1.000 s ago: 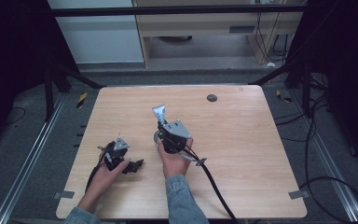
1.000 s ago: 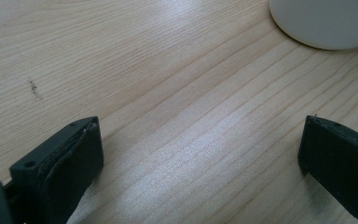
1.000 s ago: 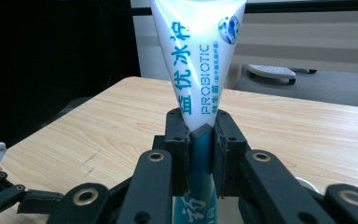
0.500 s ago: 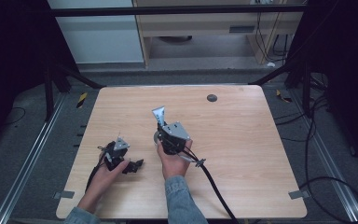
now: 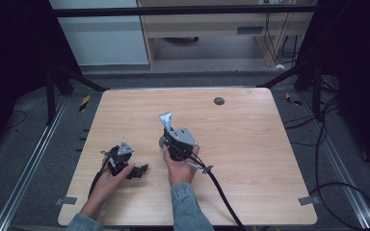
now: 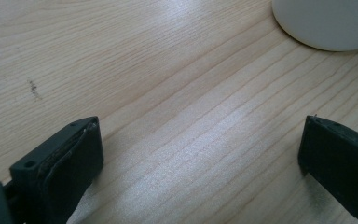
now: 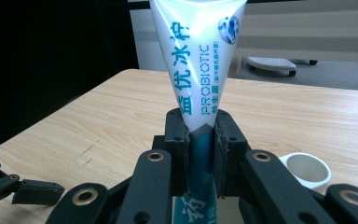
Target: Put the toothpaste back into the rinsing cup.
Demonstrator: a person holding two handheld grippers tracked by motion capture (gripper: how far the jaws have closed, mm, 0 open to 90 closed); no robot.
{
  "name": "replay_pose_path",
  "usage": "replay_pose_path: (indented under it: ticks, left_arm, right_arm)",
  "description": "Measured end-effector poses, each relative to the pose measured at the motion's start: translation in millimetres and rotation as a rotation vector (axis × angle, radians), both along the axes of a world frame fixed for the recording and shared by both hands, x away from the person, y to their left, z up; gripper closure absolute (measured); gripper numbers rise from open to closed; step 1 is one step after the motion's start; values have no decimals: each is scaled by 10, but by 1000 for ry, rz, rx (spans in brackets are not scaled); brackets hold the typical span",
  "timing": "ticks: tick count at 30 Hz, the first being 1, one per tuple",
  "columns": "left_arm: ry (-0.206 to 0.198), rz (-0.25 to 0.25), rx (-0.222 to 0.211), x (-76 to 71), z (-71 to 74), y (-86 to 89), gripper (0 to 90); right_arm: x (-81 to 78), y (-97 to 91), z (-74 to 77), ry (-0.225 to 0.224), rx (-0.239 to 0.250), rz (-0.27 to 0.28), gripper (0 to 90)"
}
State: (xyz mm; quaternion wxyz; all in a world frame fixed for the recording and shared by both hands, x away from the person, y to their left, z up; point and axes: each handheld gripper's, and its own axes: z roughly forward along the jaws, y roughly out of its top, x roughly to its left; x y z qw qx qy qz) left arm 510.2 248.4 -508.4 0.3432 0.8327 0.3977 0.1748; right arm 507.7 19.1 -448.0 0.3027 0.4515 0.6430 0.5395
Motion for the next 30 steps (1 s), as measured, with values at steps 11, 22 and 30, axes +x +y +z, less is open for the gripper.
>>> replay_pose_path:
  ticks: [11, 22, 30]
  left_arm:
    - [0, 0, 0, 0, 0, 0, 0]
    - [0, 0, 0, 0, 0, 0, 0]
    - [0, 0, 0, 0, 0, 0, 0]
  right_arm:
    - [11, -10, -1, 6, 4, 2, 777]
    - [42, -30, 15, 22, 9, 2, 767]
    - [58, -38, 34, 21, 13, 5, 734]
